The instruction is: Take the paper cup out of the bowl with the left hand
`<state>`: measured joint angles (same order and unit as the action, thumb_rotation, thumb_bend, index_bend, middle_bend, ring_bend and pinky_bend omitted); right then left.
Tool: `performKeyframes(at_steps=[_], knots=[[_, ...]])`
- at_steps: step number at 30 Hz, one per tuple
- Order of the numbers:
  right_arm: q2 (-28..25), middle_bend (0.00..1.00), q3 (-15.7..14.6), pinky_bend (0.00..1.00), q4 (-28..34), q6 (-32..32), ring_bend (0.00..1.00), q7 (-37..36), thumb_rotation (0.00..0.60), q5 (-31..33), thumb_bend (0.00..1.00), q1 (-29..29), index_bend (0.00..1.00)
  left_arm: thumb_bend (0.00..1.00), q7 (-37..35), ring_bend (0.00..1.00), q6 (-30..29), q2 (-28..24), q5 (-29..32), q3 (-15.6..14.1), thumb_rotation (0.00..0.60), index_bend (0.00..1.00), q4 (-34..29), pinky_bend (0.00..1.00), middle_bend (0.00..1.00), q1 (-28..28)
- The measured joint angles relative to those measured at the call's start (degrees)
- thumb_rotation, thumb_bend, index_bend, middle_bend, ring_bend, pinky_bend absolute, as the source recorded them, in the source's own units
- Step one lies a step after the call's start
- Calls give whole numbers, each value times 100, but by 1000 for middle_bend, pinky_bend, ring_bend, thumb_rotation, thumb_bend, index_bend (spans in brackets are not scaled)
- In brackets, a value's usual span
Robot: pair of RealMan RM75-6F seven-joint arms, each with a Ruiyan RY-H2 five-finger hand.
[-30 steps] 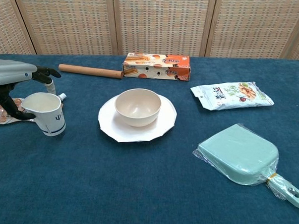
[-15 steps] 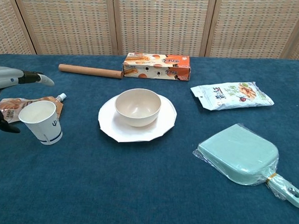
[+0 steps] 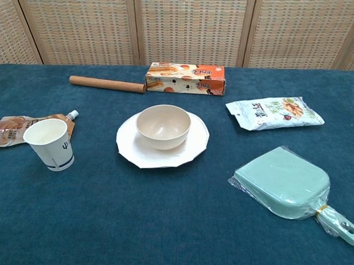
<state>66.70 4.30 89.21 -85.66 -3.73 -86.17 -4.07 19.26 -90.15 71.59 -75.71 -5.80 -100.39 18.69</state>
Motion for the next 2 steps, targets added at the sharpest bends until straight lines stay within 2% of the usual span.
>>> performKeyframes(at_steps=[2], knots=[[3,0,-17,0,28,-41,0,40,600,-49,127,10,0,74,-30,0,-213,55,-164,-83,600,0,106,0,0,-253]])
